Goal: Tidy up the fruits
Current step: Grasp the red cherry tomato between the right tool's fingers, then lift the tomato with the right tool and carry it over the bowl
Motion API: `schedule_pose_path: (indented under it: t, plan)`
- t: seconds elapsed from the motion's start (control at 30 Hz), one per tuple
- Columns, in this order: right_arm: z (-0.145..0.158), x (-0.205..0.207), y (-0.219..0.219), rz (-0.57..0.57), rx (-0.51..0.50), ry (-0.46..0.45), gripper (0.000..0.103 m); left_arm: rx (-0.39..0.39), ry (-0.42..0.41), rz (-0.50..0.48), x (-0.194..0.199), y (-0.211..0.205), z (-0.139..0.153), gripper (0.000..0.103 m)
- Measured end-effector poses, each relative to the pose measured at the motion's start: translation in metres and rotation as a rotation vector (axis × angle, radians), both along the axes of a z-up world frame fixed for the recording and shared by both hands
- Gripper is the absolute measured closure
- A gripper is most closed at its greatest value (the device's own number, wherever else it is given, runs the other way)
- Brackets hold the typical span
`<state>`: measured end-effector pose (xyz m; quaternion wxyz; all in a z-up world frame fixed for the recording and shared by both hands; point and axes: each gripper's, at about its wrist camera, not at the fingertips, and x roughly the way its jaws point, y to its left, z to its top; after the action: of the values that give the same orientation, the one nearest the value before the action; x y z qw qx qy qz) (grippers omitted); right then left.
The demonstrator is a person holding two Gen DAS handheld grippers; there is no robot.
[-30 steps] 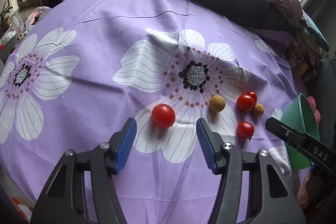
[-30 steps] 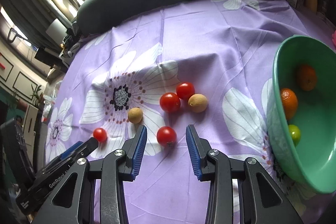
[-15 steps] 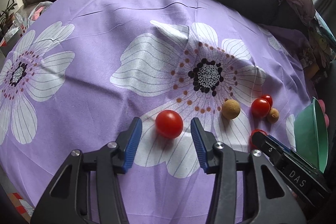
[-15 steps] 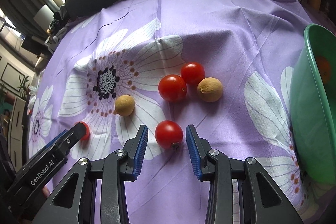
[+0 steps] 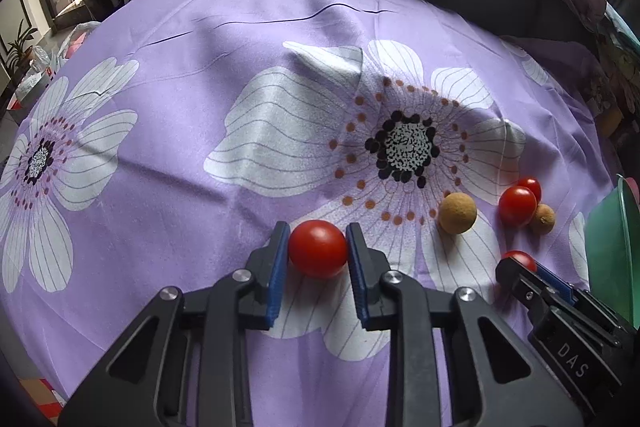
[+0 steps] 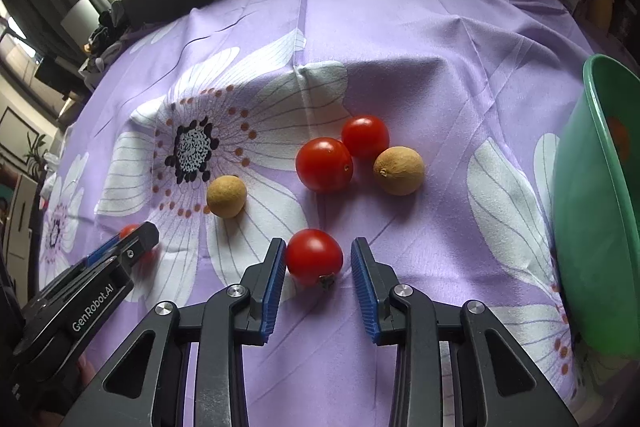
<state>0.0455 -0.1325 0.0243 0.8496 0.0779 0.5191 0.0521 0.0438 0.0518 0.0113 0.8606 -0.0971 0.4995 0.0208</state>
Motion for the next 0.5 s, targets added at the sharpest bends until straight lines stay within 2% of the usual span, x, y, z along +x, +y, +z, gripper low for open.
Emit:
schedule_pose_path:
  t: [0.2,0.5]
  plan:
    - [0.000,-0.001,0.002,0.007,0.000,-0.001,0.073,-0.004,-0.011,-0.002,-0.009,-0.002,0.004,0.076]
    - [0.009,-0.007,-0.006,-0.001,0.022,-0.030,0.073,-0.029,-0.087,-0.043,-0.029,-0.016,0.024,0.076]
